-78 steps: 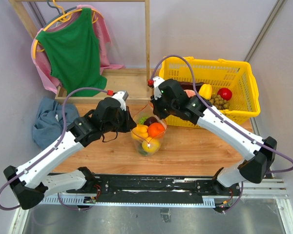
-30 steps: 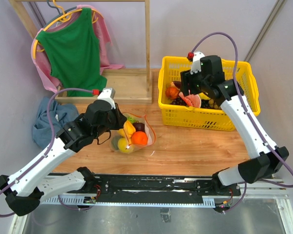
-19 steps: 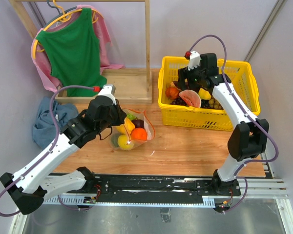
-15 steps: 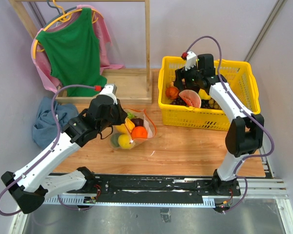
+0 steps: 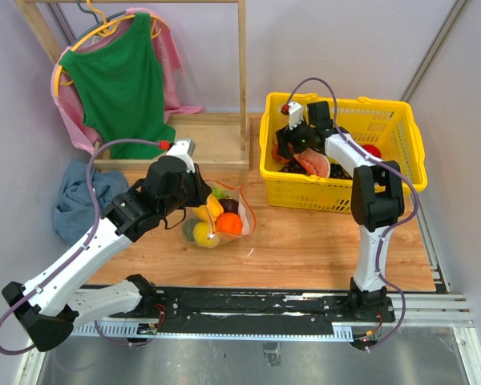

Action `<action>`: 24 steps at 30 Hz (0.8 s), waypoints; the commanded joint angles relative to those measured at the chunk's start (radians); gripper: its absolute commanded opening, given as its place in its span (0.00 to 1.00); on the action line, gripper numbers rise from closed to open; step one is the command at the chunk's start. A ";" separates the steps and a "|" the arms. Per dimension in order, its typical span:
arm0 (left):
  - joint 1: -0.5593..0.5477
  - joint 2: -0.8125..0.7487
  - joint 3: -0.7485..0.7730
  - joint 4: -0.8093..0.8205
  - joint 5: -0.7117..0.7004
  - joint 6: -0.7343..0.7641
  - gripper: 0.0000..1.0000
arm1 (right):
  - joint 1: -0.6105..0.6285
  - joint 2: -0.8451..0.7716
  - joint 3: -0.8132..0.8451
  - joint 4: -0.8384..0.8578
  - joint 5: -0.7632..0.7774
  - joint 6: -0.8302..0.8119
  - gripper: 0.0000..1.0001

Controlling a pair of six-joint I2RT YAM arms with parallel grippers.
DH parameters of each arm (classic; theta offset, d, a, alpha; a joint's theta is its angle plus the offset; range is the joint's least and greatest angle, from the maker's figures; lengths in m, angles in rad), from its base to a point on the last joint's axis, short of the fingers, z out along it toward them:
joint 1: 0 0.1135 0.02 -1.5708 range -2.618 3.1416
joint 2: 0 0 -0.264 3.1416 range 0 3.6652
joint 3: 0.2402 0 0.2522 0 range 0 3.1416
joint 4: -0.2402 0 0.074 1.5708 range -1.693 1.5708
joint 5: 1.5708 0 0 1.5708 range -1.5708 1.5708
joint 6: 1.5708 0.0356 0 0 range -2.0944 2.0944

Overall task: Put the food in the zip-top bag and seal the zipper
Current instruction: Pick up the fake fruit from the bin.

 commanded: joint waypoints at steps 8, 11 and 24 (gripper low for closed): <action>0.006 0.007 -0.007 0.070 0.010 0.017 0.00 | -0.007 0.147 0.130 -0.082 -0.097 -0.103 0.81; 0.006 0.013 -0.012 0.072 0.014 0.014 0.00 | -0.008 0.177 0.164 -0.130 -0.119 -0.117 0.79; 0.006 0.013 -0.006 0.068 0.016 -0.002 0.00 | -0.008 0.001 0.088 -0.125 -0.111 -0.107 0.35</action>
